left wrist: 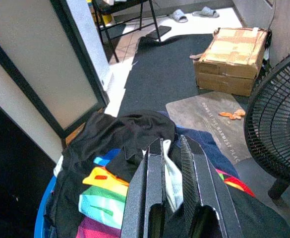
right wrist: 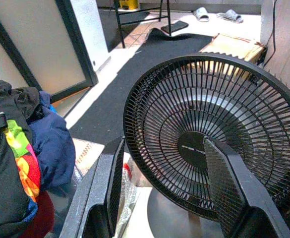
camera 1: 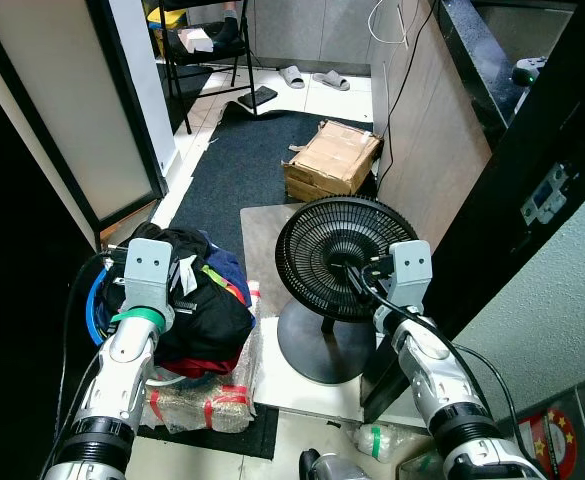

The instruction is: Clothes washing

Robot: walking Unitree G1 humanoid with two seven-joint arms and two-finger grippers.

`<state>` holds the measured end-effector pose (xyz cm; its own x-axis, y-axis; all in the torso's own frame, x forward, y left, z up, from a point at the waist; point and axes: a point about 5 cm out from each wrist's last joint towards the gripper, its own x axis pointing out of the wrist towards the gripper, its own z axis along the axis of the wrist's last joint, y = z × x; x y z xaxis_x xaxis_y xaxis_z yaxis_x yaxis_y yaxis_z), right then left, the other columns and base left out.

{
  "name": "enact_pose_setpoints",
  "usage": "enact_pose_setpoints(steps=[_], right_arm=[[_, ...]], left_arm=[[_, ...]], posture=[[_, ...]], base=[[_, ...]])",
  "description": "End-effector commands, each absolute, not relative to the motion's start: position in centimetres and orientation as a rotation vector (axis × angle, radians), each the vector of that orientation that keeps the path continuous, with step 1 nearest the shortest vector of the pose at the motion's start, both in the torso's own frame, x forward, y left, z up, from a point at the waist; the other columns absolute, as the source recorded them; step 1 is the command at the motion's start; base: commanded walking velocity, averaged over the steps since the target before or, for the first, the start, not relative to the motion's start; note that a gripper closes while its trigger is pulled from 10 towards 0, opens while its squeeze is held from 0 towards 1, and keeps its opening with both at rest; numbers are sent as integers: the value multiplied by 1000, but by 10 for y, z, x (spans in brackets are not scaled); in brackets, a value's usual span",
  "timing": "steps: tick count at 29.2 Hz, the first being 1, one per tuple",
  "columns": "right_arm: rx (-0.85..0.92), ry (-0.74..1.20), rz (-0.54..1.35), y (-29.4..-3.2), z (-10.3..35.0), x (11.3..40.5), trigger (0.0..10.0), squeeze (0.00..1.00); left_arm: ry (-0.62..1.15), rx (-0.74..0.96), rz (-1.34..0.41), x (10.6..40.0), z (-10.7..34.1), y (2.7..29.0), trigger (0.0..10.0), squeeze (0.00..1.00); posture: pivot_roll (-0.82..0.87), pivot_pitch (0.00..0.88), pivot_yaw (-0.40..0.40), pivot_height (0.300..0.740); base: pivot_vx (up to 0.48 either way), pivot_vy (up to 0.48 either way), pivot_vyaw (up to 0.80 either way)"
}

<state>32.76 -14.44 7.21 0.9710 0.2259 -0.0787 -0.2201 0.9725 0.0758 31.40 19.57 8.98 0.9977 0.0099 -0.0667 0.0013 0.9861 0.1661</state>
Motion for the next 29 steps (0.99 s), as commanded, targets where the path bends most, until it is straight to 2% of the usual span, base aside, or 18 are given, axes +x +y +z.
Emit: enact_pose_setpoints(steps=[1, 17, 29], right_arm=[[65, 95, 229, -143, 70, 327, 10000, 0], [63, 101, 245, -139, 70, 329, 10000, 0], [57, 98, 240, -143, 70, 327, 10000, 0]], left_arm=[[96, 165, 10, 310, 84, 198, 10000, 0], [102, 165, 31, 308, 82, 200, 10000, 0], [99, 155, 23, 310, 83, 195, 10000, 0]], posture=[[-2, 8, 17, 740], [4, 13, 4, 740], [-5, 19, 2, 740]], base=[[0, 371, 0], [0, 346, 0], [0, 0, 0]])
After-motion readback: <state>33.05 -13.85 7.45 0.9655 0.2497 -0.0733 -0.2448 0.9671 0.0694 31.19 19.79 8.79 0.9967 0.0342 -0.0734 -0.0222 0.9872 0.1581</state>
